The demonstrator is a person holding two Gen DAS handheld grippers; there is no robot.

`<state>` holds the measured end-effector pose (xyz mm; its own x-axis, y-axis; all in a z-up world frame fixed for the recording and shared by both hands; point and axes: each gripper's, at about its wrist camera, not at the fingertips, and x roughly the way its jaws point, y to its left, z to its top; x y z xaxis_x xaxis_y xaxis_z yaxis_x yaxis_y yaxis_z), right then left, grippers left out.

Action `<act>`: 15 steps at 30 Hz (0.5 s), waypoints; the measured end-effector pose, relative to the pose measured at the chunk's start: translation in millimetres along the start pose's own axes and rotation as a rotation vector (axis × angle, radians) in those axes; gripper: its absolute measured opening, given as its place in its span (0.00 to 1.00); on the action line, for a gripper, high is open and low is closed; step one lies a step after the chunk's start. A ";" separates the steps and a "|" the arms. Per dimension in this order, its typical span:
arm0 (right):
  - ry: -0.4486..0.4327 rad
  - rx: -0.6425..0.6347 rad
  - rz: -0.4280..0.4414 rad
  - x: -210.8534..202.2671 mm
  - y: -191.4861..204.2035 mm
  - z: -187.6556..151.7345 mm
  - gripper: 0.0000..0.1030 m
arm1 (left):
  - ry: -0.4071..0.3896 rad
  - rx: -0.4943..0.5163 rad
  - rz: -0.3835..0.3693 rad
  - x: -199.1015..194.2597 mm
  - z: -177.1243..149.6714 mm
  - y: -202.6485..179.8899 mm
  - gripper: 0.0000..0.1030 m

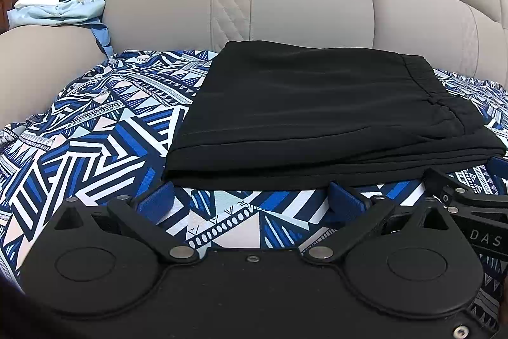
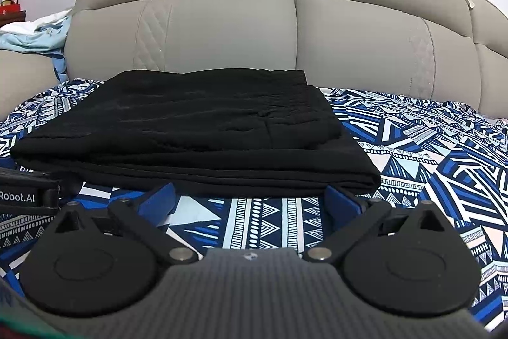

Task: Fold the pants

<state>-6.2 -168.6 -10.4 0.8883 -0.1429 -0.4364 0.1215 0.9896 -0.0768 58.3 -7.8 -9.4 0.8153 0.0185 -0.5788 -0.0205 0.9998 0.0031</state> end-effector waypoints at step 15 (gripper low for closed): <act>0.001 -0.003 0.006 -0.1 -0.7 -0.1 1.00 | -0.001 0.000 0.002 -0.5 -0.4 -0.6 1.00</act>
<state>-6.5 -169.3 -10.4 0.8885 -0.1369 -0.4380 0.1149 0.9904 -0.0764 57.8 -8.5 -9.4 0.8159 0.0205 -0.5779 -0.0224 0.9997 0.0039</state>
